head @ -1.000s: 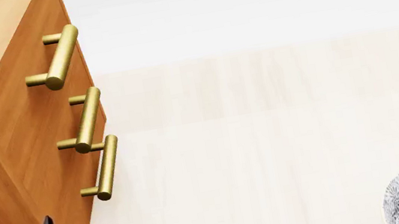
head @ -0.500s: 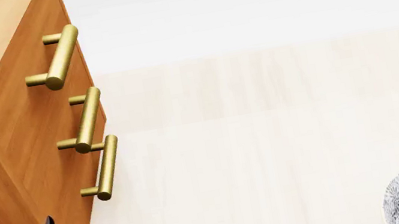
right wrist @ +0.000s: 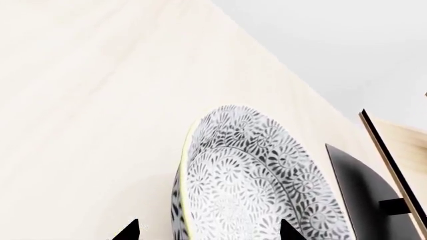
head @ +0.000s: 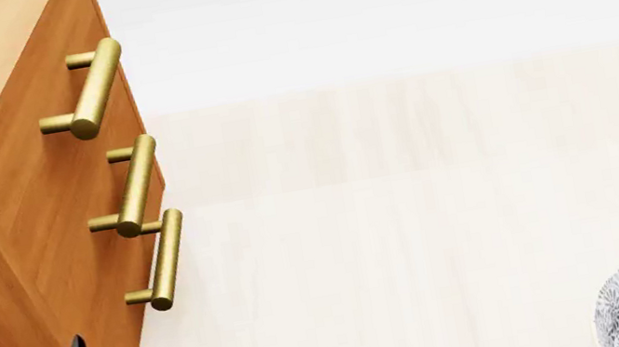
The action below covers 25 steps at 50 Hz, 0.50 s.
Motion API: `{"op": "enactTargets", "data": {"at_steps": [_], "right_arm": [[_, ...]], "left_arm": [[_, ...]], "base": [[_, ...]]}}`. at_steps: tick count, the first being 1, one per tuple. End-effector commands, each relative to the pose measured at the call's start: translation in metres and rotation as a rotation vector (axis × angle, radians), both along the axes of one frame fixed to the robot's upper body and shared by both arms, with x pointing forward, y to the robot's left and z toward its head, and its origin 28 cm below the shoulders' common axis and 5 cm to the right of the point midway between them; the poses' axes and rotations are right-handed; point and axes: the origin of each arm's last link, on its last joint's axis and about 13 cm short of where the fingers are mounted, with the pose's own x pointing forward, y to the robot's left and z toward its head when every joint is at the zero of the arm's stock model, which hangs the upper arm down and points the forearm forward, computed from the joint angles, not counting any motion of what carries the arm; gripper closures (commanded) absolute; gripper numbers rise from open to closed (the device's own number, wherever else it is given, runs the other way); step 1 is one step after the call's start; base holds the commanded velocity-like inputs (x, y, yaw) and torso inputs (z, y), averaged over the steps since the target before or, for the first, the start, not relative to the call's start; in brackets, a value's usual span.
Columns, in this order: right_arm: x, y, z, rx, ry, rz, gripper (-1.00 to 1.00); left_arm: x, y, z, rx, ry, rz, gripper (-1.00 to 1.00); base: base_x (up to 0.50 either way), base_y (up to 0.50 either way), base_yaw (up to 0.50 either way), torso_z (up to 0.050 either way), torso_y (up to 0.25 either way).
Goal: Close the top drawer of the cabinet and put the bowl on top of it.
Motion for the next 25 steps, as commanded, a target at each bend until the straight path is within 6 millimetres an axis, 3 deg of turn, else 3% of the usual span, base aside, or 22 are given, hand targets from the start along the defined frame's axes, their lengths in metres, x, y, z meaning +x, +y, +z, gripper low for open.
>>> {"op": "enactTargets", "data": {"at_steps": [1,25], "right_arm": [[0.0007,-0.0002,-0.0022,0.003,0.002,-0.002,-1.00],[0.0029,-0.0007,-0.0059,0.003,0.006,-0.009,-1.00]], "left_arm": [[-0.0001,0.0000,-0.0002,0.000,0.000,0.000,-1.00],[-0.0001,0.0000,-0.0003,-0.002,0.000,-0.001,-1.00]], "base": [[0.00,0.00,0.00,0.000,0.000],[0.00,0.00,0.00,0.000,0.000]]}}
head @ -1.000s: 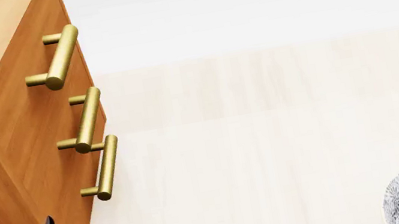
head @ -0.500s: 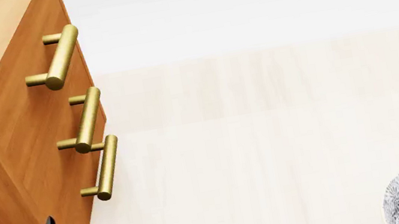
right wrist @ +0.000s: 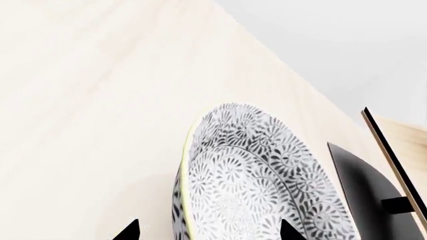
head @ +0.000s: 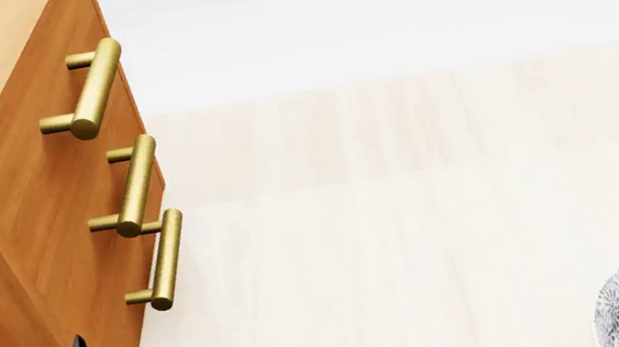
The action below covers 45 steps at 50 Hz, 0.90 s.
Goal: Close the top drawer of the cabinet and put the bowl on top of it.
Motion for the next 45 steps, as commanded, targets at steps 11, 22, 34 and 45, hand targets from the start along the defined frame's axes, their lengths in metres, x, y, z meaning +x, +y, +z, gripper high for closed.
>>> {"op": "enactTargets", "data": {"at_steps": [11,22,34,45], "right_arm": [[0.0004,-0.0008,-0.0030,0.003,0.003,-0.005,-1.00],[0.0014,-0.0007,-0.0043,0.002,0.003,-0.006,-1.00],[0.0018,-0.0015,-0.0074,0.008,0.006,-0.009,-1.00],[0.0026,-0.0014,-0.0095,0.011,0.008,-0.009,-1.00]], "left_arm": [[-0.0001,0.0002,-0.0005,-0.001,0.001,0.000,-1.00],[0.0005,0.0002,-0.0001,-0.001,0.000,0.000,-1.00],[0.0005,0.0000,-0.0005,-0.001,0.000,0.001,-1.00],[0.0006,-0.0004,-0.0009,-0.001,0.002,0.001,-1.00]], "base": [[0.00,0.00,0.00,0.000,0.000],[0.00,0.00,0.00,0.000,0.000],[0.00,0.00,0.00,0.000,0.000],[0.00,0.00,0.00,0.000,0.000]]}}
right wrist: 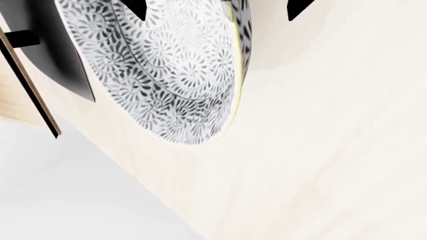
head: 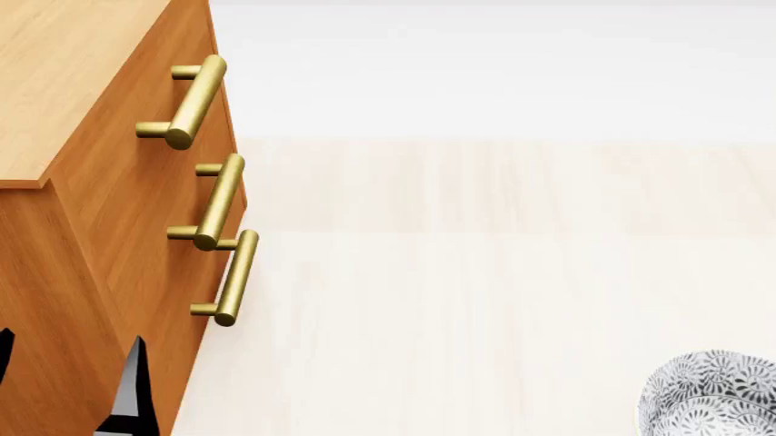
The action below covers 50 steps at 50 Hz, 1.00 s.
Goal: Close the top drawer of the cabinet and put the bowl on top of it.
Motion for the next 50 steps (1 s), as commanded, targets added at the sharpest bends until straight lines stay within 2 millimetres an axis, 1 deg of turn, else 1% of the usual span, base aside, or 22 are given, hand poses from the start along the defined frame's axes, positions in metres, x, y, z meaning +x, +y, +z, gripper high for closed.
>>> {"op": "enactTargets", "data": {"at_steps": [1,7,8,22,25,26,27,28,30,31,32,33,37,39,42,43,44,48,50], "right_arm": [[0.001,0.000,-0.002,0.004,0.002,-0.001,-1.00],[0.001,0.000,-0.003,0.005,-0.008,-0.003,-1.00],[0.001,0.000,-0.004,0.004,-0.013,0.012,1.00],[0.004,0.003,0.002,0.020,-0.050,0.005,1.00],[0.006,0.005,0.008,0.031,-0.075,0.012,1.00],[0.007,0.006,0.013,0.035,-0.098,0.015,1.00],[0.009,0.008,0.025,0.056,-0.138,0.023,1.00],[0.010,0.008,0.029,0.056,-0.153,0.027,1.00],[0.014,0.013,0.055,0.080,-0.235,0.047,1.00],[0.015,0.015,0.061,0.087,-0.256,0.050,1.00],[0.016,0.017,0.073,0.106,-0.294,0.062,1.00],[0.018,0.022,0.092,0.134,-0.354,0.081,1.00],[0.021,0.031,0.125,0.180,-0.444,0.112,1.00],[0.025,0.041,0.156,0.226,-0.520,0.153,1.00],[0.028,0.047,0.177,0.266,-0.563,0.170,1.00],[0.031,0.052,0.192,0.275,-0.602,0.184,1.00],[0.031,0.054,0.196,0.282,-0.606,0.191,1.00],[0.036,0.066,0.226,0.301,-0.643,0.236,1.00],[0.037,0.071,0.236,0.314,-0.664,0.251,1.00]], "left_arm": [[0.000,0.000,0.000,0.001,0.001,0.000,-1.00],[0.000,0.000,-0.001,0.001,0.002,0.002,-1.00],[0.000,0.000,-0.001,0.001,0.002,0.001,-1.00],[0.000,0.000,-0.002,0.003,0.005,0.003,-1.00],[-0.001,0.000,-0.002,0.005,0.004,0.004,-1.00],[0.000,0.000,-0.002,0.005,0.004,0.006,-1.00],[0.000,0.000,-0.002,0.007,0.003,0.006,-1.00],[0.000,0.000,-0.002,0.007,0.003,0.006,-1.00],[-0.001,-0.001,-0.001,0.007,0.002,0.006,-1.00],[-0.001,-0.001,-0.001,0.007,0.003,0.007,-1.00],[-0.001,-0.001,-0.001,0.008,0.003,0.006,-1.00],[0.000,-0.001,-0.002,0.007,0.004,0.012,-1.00],[0.000,-0.001,-0.001,0.001,0.002,0.014,-1.00],[0.000,0.000,0.001,0.001,0.016,0.007,-1.00],[0.001,0.000,0.001,0.002,0.009,0.010,-1.00],[0.000,-0.001,0.001,0.000,0.000,0.001,-1.00],[0.000,-0.001,0.002,0.001,0.006,0.006,-1.00],[0.000,0.000,0.004,-0.005,-0.001,0.011,-1.00],[0.000,0.000,0.005,-0.007,-0.002,0.013,-1.00]], "base": [[0.00,0.00,0.00,0.000,0.000],[0.00,0.00,0.00,0.000,0.000],[0.00,0.00,0.00,0.000,0.000],[0.00,0.00,0.00,0.000,0.000],[0.00,0.00,0.00,0.000,0.000],[0.00,0.00,0.00,0.000,0.000],[0.00,0.00,0.00,0.000,0.000],[0.00,0.00,0.00,0.000,0.000],[0.00,0.00,0.00,0.000,0.000],[0.00,0.00,0.00,0.000,0.000],[0.00,0.00,0.00,0.000,0.000],[0.00,0.00,0.00,0.000,0.000],[0.00,0.00,0.00,0.000,0.000],[0.00,0.00,0.00,0.000,0.000],[0.00,0.00,0.00,0.000,0.000],[0.00,0.00,0.00,0.018,0.115],[0.00,0.00,0.00,0.028,0.170],[0.00,0.00,0.00,0.028,0.173],[0.00,0.00,0.00,0.027,0.175]]}}
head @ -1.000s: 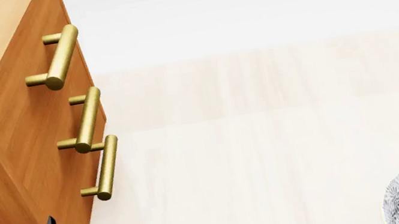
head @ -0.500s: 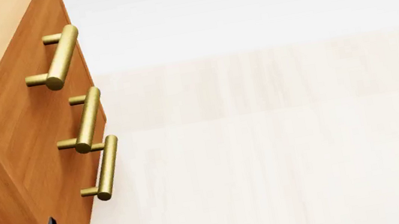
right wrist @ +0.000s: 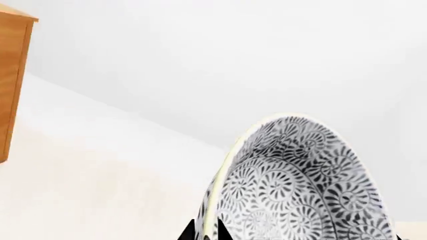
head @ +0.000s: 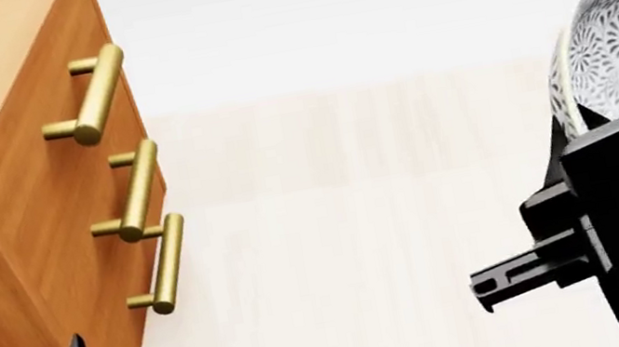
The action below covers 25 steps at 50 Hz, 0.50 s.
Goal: Close the top drawer of the cabinet and put the bowl on top of it.
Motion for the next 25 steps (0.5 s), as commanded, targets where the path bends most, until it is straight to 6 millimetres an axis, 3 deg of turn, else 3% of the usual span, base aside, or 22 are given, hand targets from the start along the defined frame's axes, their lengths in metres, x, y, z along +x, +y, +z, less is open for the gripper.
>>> {"op": "enactTargets", "data": {"at_steps": [1,16,25], "right_arm": [[-0.002,0.030,0.093,0.046,-0.229,0.130,1.00],[0.007,0.056,0.143,0.068,-0.302,0.193,1.00],[0.015,0.079,0.172,0.091,-0.336,0.248,1.00]], "left_arm": [[0.001,0.000,0.003,-0.011,-0.005,0.006,-1.00],[-0.002,0.002,0.008,-0.043,0.002,-0.006,-1.00],[-0.002,0.002,0.008,-0.053,0.012,-0.004,-1.00]], "base": [[0.00,0.00,0.00,0.028,0.172],[0.00,0.00,0.00,0.027,0.185],[0.00,0.00,0.00,0.011,0.248]]}}
